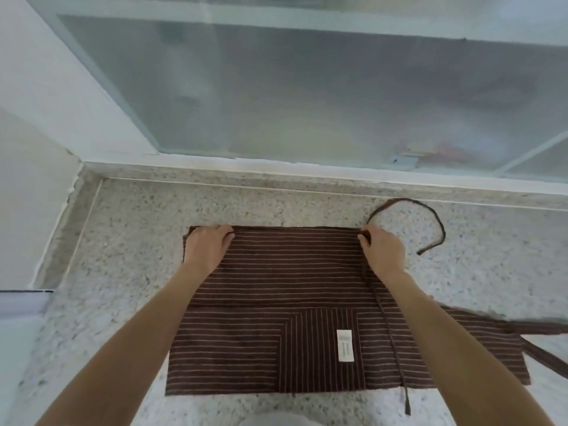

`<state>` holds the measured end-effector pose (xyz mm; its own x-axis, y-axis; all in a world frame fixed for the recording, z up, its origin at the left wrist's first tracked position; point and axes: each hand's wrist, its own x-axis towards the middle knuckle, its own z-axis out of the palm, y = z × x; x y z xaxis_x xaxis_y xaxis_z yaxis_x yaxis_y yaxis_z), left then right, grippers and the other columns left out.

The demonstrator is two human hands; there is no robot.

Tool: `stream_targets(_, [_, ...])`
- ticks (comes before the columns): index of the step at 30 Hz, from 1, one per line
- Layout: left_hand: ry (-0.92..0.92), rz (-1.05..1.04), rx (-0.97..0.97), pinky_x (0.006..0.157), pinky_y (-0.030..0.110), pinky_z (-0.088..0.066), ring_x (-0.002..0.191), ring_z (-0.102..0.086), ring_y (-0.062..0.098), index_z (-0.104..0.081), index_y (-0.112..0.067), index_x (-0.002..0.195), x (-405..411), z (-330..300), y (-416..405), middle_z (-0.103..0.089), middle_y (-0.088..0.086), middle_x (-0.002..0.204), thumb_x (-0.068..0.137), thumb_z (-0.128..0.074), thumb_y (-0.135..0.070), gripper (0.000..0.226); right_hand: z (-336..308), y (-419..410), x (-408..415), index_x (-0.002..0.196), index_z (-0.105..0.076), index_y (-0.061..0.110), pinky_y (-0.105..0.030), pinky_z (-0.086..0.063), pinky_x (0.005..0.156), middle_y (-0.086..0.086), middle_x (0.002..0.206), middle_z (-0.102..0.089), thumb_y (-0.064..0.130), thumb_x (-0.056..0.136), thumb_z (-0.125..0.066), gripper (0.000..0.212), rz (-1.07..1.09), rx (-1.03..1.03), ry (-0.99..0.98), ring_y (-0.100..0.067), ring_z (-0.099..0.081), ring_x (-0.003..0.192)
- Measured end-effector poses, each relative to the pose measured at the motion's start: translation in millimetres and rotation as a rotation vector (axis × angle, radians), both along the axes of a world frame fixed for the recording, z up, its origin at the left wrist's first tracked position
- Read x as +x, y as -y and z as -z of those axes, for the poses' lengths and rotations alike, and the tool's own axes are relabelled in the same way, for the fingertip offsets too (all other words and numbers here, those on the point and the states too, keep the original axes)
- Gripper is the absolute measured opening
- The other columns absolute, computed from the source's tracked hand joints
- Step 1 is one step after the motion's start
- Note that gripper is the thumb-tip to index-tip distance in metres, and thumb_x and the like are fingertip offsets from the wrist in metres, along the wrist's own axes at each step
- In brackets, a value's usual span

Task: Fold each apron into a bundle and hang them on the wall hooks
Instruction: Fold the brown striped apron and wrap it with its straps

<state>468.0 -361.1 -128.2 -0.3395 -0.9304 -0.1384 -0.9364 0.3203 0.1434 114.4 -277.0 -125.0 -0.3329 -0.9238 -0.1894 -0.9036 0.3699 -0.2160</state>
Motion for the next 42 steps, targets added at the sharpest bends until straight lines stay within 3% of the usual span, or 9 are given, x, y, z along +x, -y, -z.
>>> stream_targets(5, [0.03,-0.021,-0.049,0.057,0.032,-0.048,0.064,-0.063,0.029,-0.067,-0.017,0.096,2,7,5,-0.069,0.005,0.08,0.095,-0.05,-0.034,0.025,9,14,0,0.112,-0.06,0.014,-0.03,-0.041,0.061,-0.009,0.096,-0.068,0.033,0.096,-0.048,0.028,0.076,0.029,-0.039,-0.028,-0.063,0.084])
stream_targets(11, [0.1,-0.096,-0.045,0.077,0.037,-0.042,0.082,-0.062,0.028,-0.06,-0.016,0.1,-9,15,13,-0.066,0.005,0.093,0.095,-0.047,-0.036,0.024,10,20,4,0.121,-0.054,0.014,-0.034,-0.047,0.067,-0.012,0.102,-0.067,0.031,0.096,-0.049,0.03,0.126,0.063,-0.038,-0.031,-0.063,0.089])
stream_targets(14, [0.029,-0.075,-0.13,0.088,0.043,-0.039,0.097,-0.056,0.029,-0.06,-0.016,0.101,-14,20,6,-0.062,0.006,0.103,0.089,-0.056,-0.022,0.014,10,15,5,0.121,-0.051,0.015,-0.033,-0.045,0.068,-0.011,0.11,-0.063,0.029,0.094,-0.052,0.031,0.11,0.032,0.052,-0.03,-0.061,0.093])
stream_targets(17, [-0.111,0.014,-0.194,0.094,0.043,-0.037,0.106,-0.053,0.027,-0.061,-0.018,0.104,-32,17,-6,-0.06,0.003,0.11,0.085,-0.061,-0.018,0.019,7,1,9,0.127,-0.047,0.015,-0.039,-0.046,0.082,-0.01,0.121,-0.054,0.026,0.088,-0.061,0.043,0.083,-0.096,0.12,-0.029,-0.053,0.107])
stream_targets(22, [-0.276,0.305,0.023,0.106,0.039,-0.032,0.125,-0.046,0.021,-0.055,-0.021,0.124,-89,13,-45,-0.053,0.0,0.13,0.09,-0.053,-0.037,0.038,-2,-62,23,0.116,-0.051,0.01,-0.039,-0.043,0.087,-0.011,0.109,-0.054,0.041,0.079,-0.07,0.052,0.274,-0.125,0.074,-0.028,-0.051,0.1])
stream_targets(27, [-0.104,0.423,0.296,0.116,0.049,-0.001,0.145,0.002,0.02,-0.012,-0.032,0.149,-132,17,-64,-0.004,-0.002,0.158,0.087,-0.038,-0.066,0.075,1,-126,23,0.105,-0.053,0.017,-0.03,-0.043,0.062,-0.003,0.105,-0.053,0.038,0.09,-0.057,0.026,0.298,0.197,0.1,-0.021,-0.056,0.084])
stream_targets(33, [0.065,0.45,0.345,0.112,0.06,0.006,0.142,0.02,0.023,0.005,-0.037,0.147,-139,26,-71,0.018,-0.002,0.156,0.075,-0.04,-0.079,0.095,-13,-99,-17,0.098,-0.054,0.013,-0.036,-0.053,0.062,-0.006,0.076,-0.068,0.021,0.095,-0.052,0.009,0.4,-0.069,0.286,-0.019,-0.063,0.062])
stream_targets(38, [0.053,0.422,0.359,0.111,0.06,0.008,0.143,0.018,0.021,-0.002,-0.039,0.147,-123,22,-71,0.014,-0.005,0.156,0.071,-0.049,-0.078,0.098,-28,-47,-53,0.095,-0.061,0.009,-0.033,-0.048,0.059,-0.009,0.085,-0.065,0.017,0.091,-0.056,0.01,0.237,-0.17,-0.004,-0.028,-0.061,0.072])
stream_targets(42, [0.029,0.396,0.364,0.111,0.061,0.008,0.143,0.015,0.021,-0.008,-0.039,0.147,-108,21,-71,0.01,-0.005,0.157,0.068,-0.057,-0.075,0.099,-22,-28,-72,0.112,-0.062,0.006,-0.036,-0.05,0.073,-0.013,0.117,-0.057,0.009,0.09,-0.057,0.023,0.213,-0.231,0.059,-0.03,-0.061,0.09])
